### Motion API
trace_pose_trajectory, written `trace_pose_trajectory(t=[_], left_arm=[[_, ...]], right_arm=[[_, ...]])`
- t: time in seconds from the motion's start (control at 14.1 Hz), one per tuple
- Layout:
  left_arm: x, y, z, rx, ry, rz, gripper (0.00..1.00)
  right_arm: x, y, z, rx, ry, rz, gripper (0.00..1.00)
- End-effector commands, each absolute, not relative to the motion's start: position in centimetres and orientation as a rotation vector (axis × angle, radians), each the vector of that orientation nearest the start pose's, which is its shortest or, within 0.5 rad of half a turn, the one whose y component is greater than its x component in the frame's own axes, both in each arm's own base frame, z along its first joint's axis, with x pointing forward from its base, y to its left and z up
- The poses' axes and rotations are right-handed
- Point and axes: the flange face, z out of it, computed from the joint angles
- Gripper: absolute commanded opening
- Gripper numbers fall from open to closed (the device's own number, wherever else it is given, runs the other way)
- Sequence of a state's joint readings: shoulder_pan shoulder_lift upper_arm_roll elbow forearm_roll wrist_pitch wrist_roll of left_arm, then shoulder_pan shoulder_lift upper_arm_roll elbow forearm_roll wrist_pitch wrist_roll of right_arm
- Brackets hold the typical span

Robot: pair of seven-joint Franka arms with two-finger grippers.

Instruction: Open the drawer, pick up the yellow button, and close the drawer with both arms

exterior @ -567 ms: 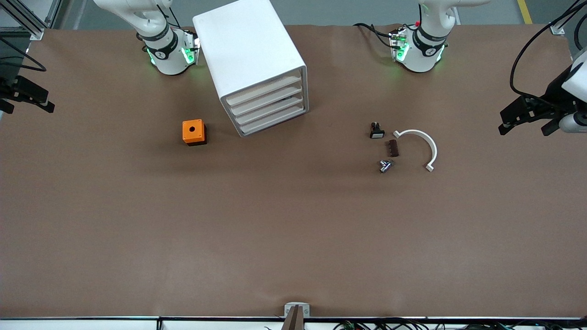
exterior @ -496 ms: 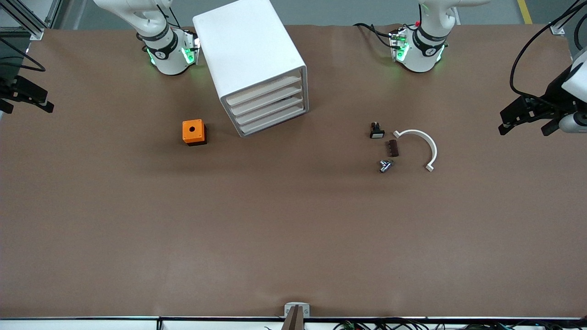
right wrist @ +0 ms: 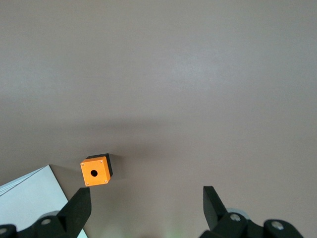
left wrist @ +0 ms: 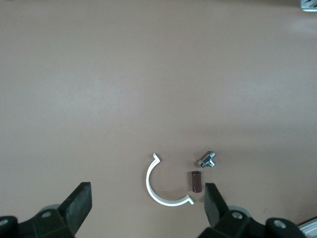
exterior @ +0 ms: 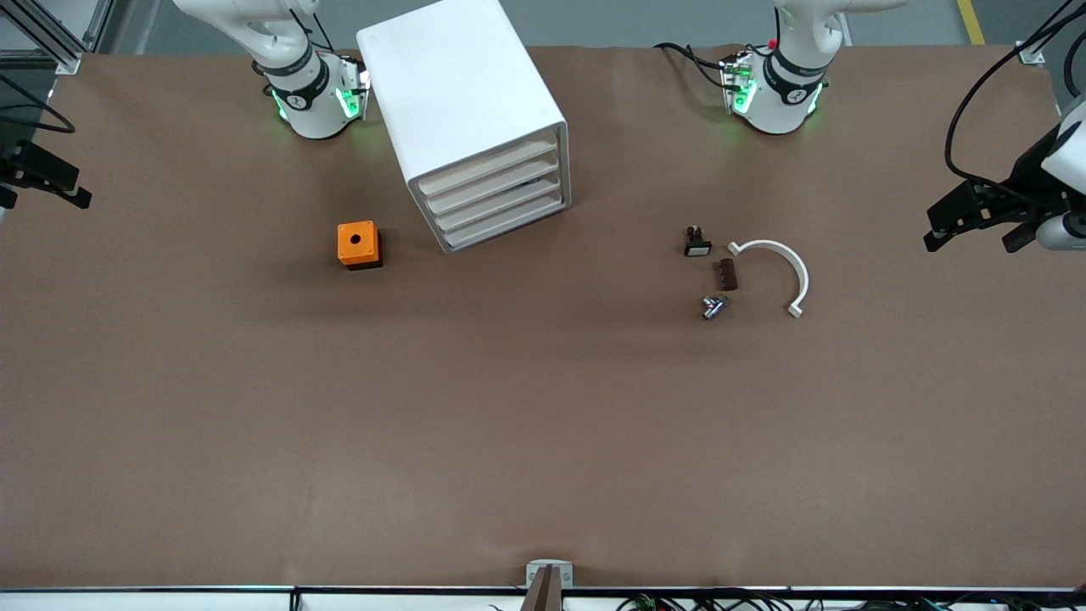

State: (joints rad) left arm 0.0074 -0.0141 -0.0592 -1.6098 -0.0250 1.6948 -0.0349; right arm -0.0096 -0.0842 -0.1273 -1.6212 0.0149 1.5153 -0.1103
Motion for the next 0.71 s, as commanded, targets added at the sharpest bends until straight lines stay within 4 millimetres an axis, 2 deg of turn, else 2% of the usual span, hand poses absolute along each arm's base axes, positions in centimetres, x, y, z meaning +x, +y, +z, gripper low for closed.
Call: trace_pose_trajectory(t=[0.0,0.28,0.57,0.64], left_arm=[[57.5,-2.4,60.2,-3.167,0.014,-0.077,1.00],[59.9,-2.0,54.5,-3.170,-0.001,0.076,1.00],[61.8,-4.0,47.3,-3.161,0.033,0.267,1.00],[61.9,-5.3,46.0,-3.154,0.033,0.308,1.00]], right_arm=[[50.8,-7.4,64.3,-3.122,0.037,0.021,1.00],[50.8,-7.4,64.3,-3.122,0.037,0.021,1.00],[50.8,-7.4,64.3,-3.122,0.037,0.021,1.00],[50.8,-7.4,64.4,-3.122,0.037,0.019,1.00]])
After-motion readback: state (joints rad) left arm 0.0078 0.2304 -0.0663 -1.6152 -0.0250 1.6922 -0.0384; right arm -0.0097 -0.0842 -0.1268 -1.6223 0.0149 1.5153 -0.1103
